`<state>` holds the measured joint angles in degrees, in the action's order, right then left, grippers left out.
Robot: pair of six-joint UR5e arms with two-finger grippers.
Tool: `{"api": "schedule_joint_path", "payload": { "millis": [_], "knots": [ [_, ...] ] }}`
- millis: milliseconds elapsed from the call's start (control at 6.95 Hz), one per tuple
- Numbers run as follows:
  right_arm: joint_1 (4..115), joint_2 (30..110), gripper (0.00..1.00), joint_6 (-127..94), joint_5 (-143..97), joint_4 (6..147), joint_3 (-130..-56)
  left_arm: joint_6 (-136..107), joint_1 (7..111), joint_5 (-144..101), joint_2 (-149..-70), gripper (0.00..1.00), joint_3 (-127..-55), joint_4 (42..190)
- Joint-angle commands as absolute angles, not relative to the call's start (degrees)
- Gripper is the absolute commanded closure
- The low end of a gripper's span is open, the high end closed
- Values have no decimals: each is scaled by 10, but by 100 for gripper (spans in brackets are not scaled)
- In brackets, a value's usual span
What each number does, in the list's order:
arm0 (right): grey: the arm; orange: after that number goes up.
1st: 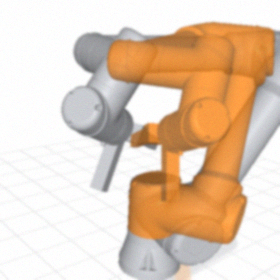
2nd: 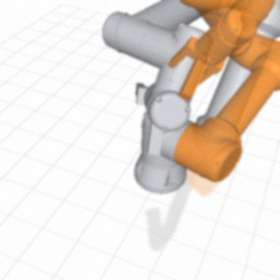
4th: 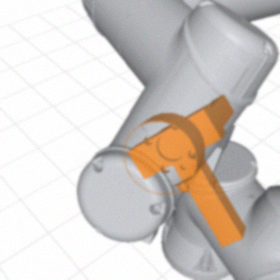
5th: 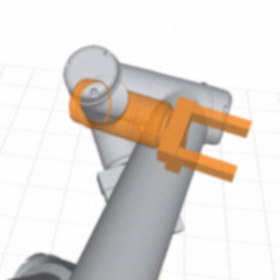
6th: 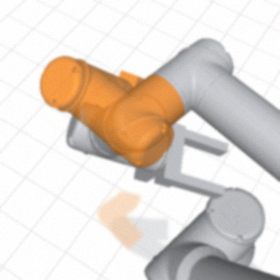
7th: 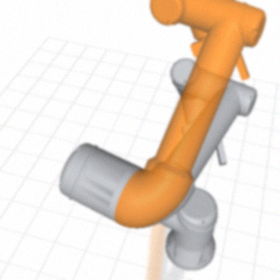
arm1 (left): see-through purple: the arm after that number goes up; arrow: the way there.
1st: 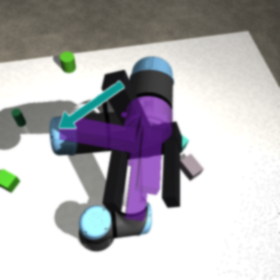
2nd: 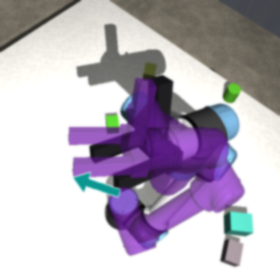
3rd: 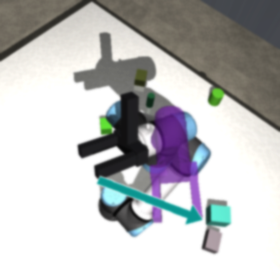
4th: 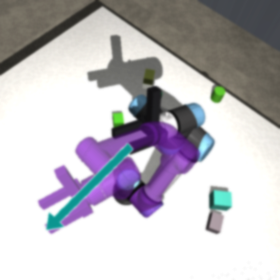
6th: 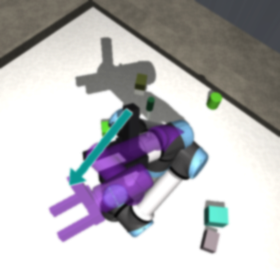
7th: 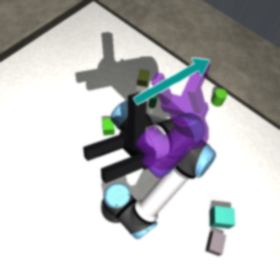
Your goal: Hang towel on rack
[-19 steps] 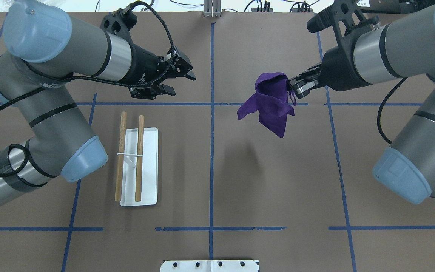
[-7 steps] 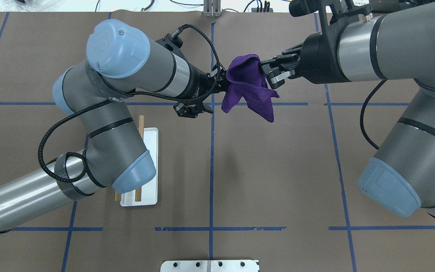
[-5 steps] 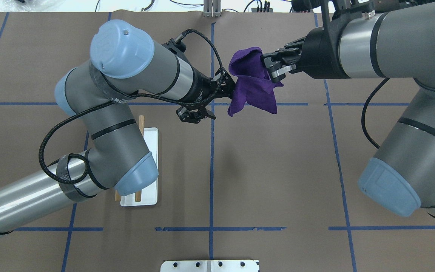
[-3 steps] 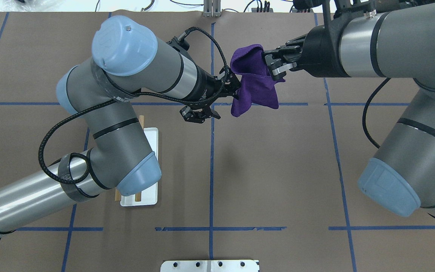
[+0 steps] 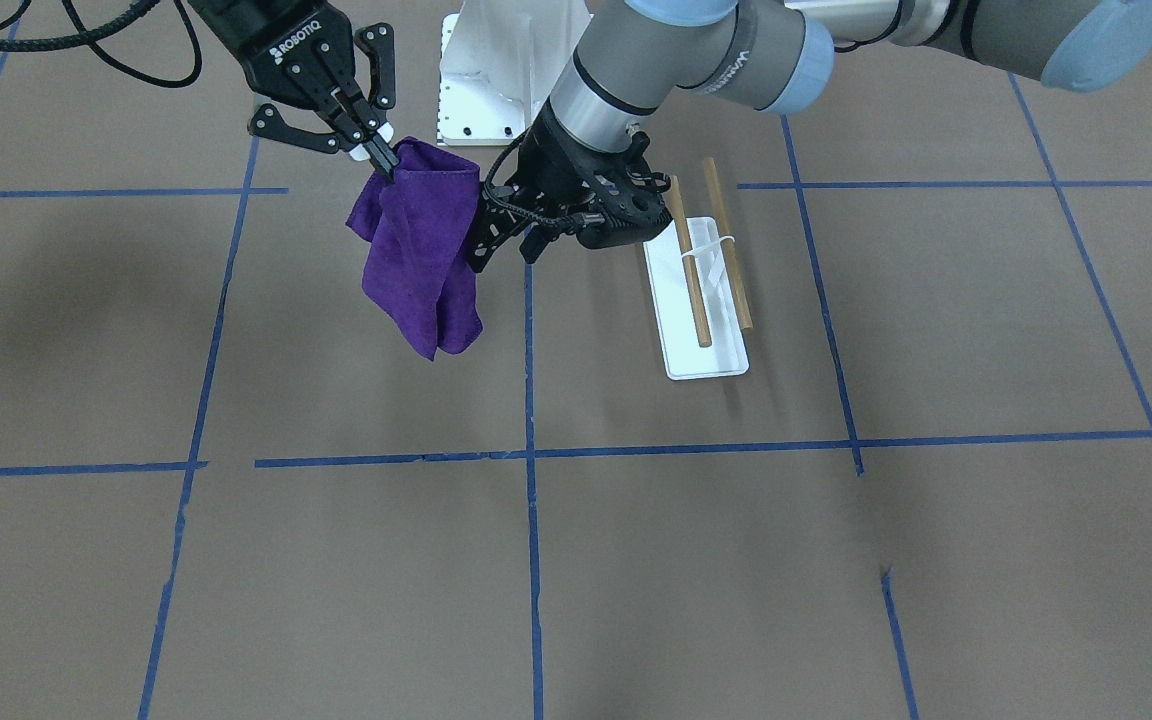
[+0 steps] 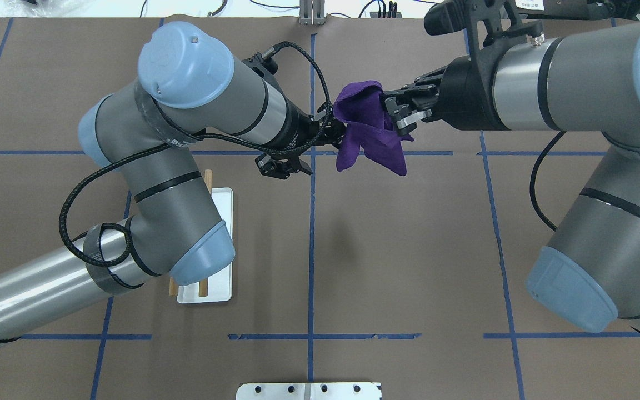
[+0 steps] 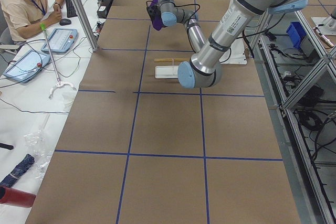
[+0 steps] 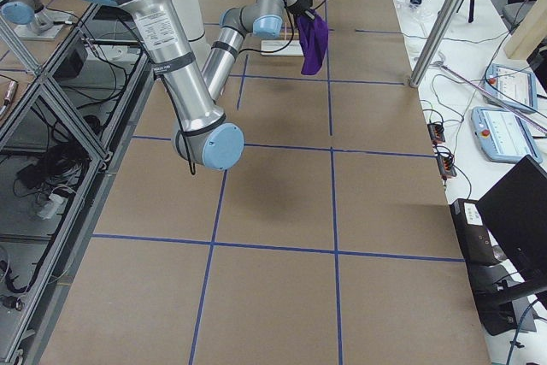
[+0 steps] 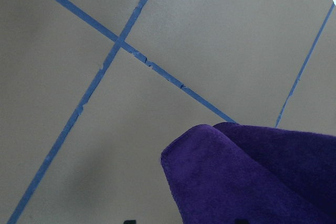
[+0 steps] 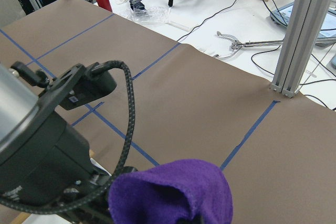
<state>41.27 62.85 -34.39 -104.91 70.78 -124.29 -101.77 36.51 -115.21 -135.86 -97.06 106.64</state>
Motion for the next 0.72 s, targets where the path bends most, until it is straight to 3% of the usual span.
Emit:
{"api": "schedule_joint_path", "payload": {
  "millis": [0, 576],
  "knots": [
    [377, 633, 100, -345, -1045, 705, -1252, -972, 393, -1175, -1358, 30, -968, 1043],
    [309, 635, 100, -337, -974, 704, -1252, -971, 400, -1188, -1368, 28, -966, 1042]
  ]
}}
